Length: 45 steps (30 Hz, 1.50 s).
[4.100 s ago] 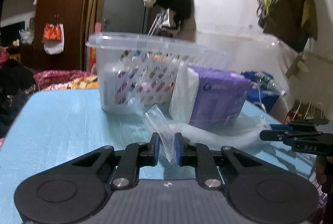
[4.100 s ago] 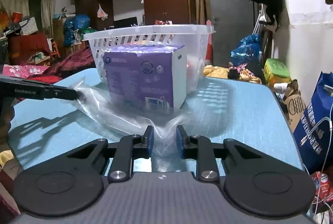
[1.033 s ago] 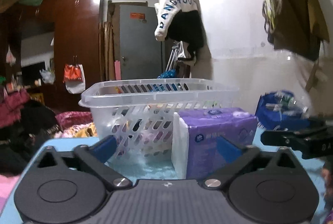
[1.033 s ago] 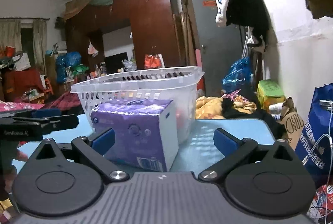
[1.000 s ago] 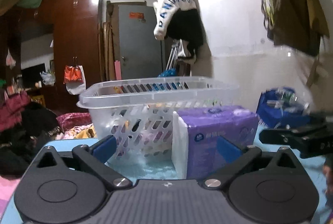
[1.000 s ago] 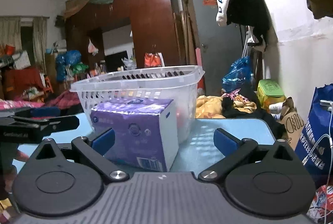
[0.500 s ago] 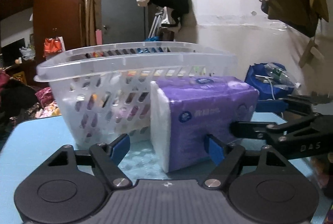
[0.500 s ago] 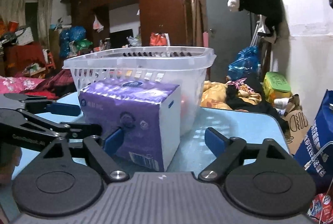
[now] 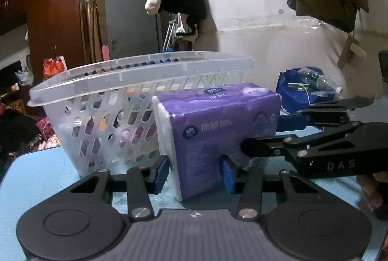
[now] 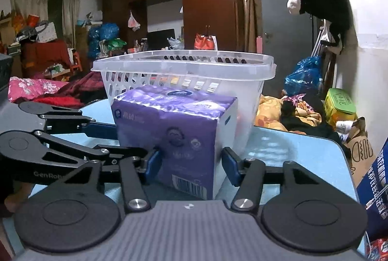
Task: Organize objects
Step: 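Lift the tissue pack over the basket and lower it inside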
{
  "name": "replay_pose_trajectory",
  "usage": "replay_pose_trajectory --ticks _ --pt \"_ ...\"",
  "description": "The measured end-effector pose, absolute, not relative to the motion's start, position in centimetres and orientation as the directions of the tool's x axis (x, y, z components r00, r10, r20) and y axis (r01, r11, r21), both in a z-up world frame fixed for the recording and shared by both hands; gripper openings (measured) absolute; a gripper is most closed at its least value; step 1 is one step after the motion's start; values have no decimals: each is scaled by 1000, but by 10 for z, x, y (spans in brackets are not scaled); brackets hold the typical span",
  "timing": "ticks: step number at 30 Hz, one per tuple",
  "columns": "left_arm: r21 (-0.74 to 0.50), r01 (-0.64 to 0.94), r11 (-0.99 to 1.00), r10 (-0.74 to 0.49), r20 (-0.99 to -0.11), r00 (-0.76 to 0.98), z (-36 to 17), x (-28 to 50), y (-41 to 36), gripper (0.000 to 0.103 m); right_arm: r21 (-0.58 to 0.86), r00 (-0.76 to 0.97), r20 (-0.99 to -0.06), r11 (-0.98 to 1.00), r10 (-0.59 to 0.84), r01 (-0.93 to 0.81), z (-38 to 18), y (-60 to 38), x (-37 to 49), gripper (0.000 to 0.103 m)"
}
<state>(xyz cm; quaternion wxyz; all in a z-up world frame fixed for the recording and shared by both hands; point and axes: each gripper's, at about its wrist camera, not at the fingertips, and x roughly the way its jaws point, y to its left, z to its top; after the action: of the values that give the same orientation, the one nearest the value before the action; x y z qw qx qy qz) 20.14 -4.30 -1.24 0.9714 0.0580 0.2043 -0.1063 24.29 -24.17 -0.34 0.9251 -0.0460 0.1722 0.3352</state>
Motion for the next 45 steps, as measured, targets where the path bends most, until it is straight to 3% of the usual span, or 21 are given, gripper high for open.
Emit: replay_pose_trajectory --ticks 17,25,30,35,45 --pt "142 218 966 -182 -230 956 10 130 -43 45 -67 769 -213 776 603 -627 20 -242 191 48" --pt "184 204 962 -197 -58 979 71 106 -36 45 -141 796 -70 784 602 -605 75 -236 174 48" --pt "213 183 960 -185 -13 983 114 122 -29 45 -168 794 -36 780 607 -603 116 -221 193 48" --pt "199 165 966 -159 -48 986 135 169 -14 45 -142 782 -83 769 618 -623 134 -195 235 48" --pt "117 177 977 -140 -270 953 98 265 12 45 -79 752 -305 772 584 -631 98 -157 324 48"
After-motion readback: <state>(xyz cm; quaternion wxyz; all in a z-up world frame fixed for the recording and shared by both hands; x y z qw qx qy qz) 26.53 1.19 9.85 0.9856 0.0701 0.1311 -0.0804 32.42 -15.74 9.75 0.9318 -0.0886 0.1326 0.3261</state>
